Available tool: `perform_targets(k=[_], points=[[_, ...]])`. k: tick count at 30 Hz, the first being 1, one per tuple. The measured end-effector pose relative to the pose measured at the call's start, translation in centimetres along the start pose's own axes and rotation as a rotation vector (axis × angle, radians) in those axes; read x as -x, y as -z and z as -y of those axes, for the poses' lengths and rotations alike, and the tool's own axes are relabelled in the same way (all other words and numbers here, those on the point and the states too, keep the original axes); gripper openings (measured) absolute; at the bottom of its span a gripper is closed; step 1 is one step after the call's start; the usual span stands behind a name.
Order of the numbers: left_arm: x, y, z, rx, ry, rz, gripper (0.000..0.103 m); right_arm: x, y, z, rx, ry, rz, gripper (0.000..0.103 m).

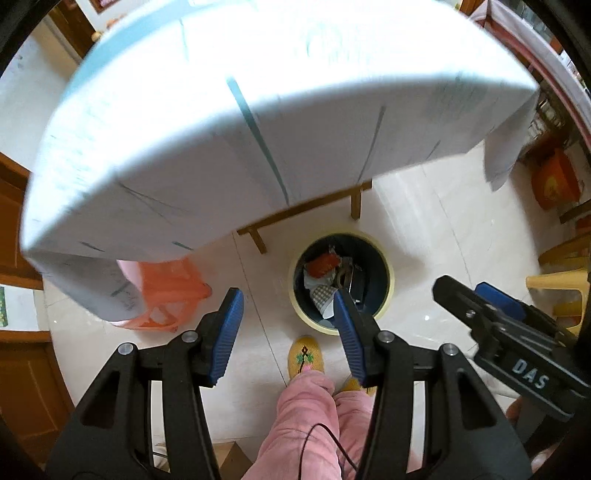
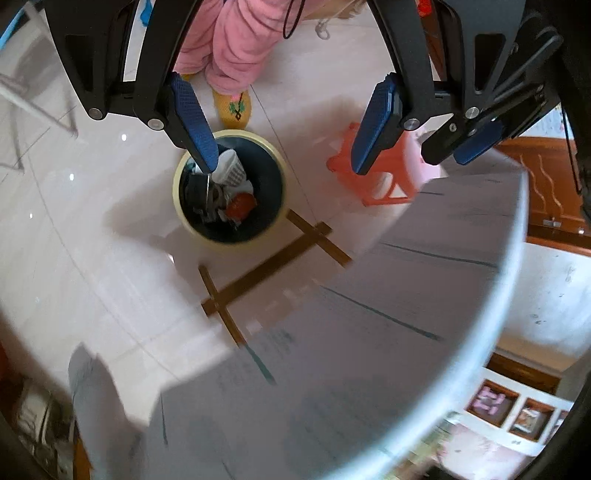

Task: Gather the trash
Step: 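Raise both tools back toward the trash on the table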

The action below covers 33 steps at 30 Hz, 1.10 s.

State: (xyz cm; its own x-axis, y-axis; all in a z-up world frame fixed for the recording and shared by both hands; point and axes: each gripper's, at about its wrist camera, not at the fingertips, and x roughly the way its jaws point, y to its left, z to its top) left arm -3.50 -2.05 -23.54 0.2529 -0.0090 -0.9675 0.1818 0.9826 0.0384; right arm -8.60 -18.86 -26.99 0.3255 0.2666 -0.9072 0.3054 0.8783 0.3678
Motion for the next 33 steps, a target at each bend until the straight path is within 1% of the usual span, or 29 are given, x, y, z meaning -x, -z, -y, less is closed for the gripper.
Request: perform_targets(k=[4,9,12,18,23,28,33], points=[[5.9,-0.6,-0.4,0.0,-0.013,0.066,0.047,6.5,-0.4,-2.8,0.059,-0.017,0.064,0.076],[12.8,-1.2,-0.9,0.007,-0.005,0.15,0.047,14.1,-0.6,-5.7,0.135,-0.042,0.143,0.076],[16.4,-1.5,-0.7,0.0,-0.017,0.197,0.047,17.3,-0.5,-6.8,0.171,-0.059,0.18,0.076],[21.4,-1.6,0.1,0.002,-0.047,0.273,0.047,22.0,-0.1,-8.2,0.217,-0.1,0.24,0.076],[24.2,-1.9,0.6,0.018,-0.065,0.331,0.047,24.6,-0.1,-9.4,0.266,-0.124,0.281,0.076],[26.7,-2.7,0.8,0.036,-0.088,0.388,0.048,26.5,-1.3,-10.0,0.311,-0.139,0.321,0.076],[28.5,-4.1,0.3,0.037,-0.11,0.434,0.054,27.3,-3.4,-10.5,0.324,-0.152,0.336,0.076]])
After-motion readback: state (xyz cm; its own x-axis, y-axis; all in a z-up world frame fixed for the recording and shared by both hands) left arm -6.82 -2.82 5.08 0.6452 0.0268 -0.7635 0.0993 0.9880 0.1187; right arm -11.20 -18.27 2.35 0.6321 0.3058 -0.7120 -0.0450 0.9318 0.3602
